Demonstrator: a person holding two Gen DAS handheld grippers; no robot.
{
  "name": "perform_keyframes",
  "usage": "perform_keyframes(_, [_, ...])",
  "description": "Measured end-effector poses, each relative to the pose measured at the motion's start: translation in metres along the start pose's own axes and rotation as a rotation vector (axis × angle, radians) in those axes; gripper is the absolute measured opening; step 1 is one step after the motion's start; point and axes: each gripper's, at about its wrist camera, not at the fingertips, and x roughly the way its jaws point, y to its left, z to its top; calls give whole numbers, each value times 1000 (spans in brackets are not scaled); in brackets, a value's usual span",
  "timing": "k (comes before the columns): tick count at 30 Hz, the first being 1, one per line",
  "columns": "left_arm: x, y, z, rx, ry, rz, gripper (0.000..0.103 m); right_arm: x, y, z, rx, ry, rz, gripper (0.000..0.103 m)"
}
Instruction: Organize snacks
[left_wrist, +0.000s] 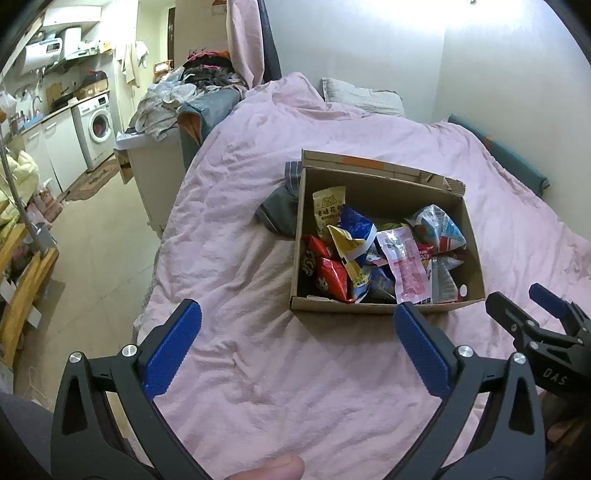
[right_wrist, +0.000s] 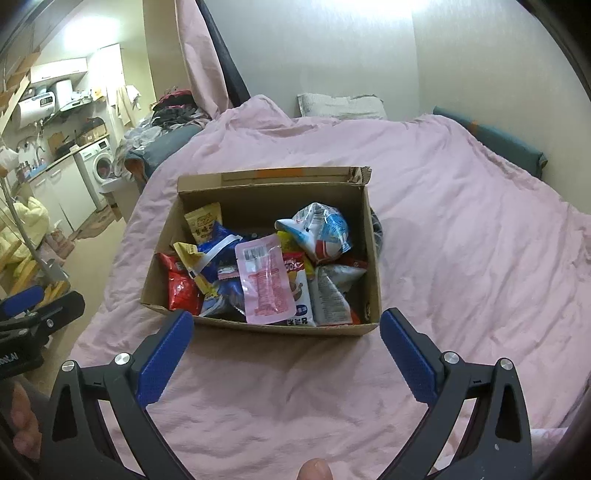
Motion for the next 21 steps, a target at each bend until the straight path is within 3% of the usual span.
perform_keyframes(21, [4,6,-3,-19,37,0,103,1,-7,0,12,-1,-17,103])
